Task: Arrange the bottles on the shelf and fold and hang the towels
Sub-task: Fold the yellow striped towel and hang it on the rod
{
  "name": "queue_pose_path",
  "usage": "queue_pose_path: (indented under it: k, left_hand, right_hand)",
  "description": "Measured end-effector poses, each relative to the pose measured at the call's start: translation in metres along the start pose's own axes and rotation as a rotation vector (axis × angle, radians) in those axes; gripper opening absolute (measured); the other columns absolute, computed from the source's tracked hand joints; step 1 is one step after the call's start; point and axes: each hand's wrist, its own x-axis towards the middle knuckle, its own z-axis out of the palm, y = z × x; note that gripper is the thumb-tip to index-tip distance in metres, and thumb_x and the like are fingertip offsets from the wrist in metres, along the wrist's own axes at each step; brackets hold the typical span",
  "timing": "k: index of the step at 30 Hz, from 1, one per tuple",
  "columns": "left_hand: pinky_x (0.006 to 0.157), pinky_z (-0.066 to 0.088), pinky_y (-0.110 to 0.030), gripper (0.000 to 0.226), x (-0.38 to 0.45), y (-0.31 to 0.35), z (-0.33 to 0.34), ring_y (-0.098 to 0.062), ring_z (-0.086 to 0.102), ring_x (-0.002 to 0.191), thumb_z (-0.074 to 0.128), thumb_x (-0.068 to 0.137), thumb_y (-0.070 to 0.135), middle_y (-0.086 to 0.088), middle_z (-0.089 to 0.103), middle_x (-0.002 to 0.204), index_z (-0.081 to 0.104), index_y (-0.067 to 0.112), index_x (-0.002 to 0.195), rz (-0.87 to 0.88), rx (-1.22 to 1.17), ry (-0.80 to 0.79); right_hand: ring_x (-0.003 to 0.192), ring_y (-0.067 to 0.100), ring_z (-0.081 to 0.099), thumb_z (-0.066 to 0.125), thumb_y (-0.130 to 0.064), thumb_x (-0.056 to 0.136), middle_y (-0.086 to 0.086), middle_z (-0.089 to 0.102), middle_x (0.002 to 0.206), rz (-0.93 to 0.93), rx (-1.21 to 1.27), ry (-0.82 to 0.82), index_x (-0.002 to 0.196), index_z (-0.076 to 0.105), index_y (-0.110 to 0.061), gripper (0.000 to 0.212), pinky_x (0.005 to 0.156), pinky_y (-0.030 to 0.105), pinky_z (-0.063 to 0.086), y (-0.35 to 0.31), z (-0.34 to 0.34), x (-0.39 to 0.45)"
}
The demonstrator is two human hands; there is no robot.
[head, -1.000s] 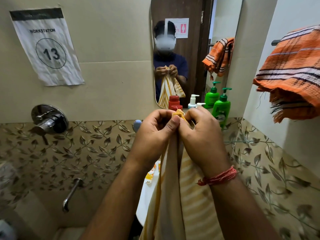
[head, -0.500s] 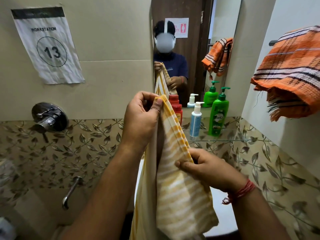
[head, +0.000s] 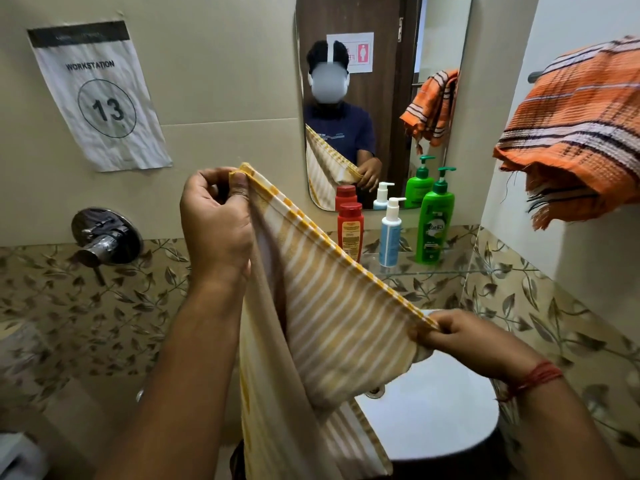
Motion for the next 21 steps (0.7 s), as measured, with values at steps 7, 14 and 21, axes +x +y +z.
queue_pose_path:
  k: [7, 14, 21]
  left_hand:
    - [0.069, 0.052, -0.013, 0.014, -0.002, 0.01, -0.027, 0.005, 0.065, 0.072, 0.065, 0.096, 0.011, 0.008, 0.065, 0.088, 0.061, 0.023, 0.091, -0.024, -0.036, 0.107]
    - [0.065, 0.053, -0.015, 0.016, -0.002, 0.008, -0.04, 0.003, 0.065, 0.068, 0.064, 0.096, 0.008, 0.005, 0.064, 0.085, 0.06, 0.022, 0.089, -0.153, -0.09, 0.094]
    - [0.067, 0.058, -0.029, 0.013, -0.009, -0.011, -0.042, -0.009, 0.065, 0.076, 0.064, 0.097, 0.014, 0.004, 0.066, 0.088, 0.06, 0.024, 0.09, -0.298, -0.033, 0.024]
  right_hand:
    - [0.071, 0.005, 0.066, 0.062, -0.035, 0.081, -0.005, 0.072, 0.078, -0.308, 0.3, 0.351, 0.077, 0.076, -0.024, 0.018, 0.063, 0.023, 0.049, -0.03, -0.05, -0.055]
    - [0.072, 0.01, 0.061, 0.07, -0.029, 0.089, -0.002, 0.064, 0.079, -0.551, 0.43, 0.808, 0.081, 0.066, -0.024, 0.011, 0.062, 0.021, 0.054, -0.067, -0.075, -0.055]
    - [0.078, 0.007, 0.061, 0.075, -0.038, 0.085, -0.01, 0.063, 0.083, -0.581, 0.402, 0.932, 0.085, 0.062, -0.033, 0.014, 0.069, 0.025, 0.053, -0.086, -0.099, -0.054]
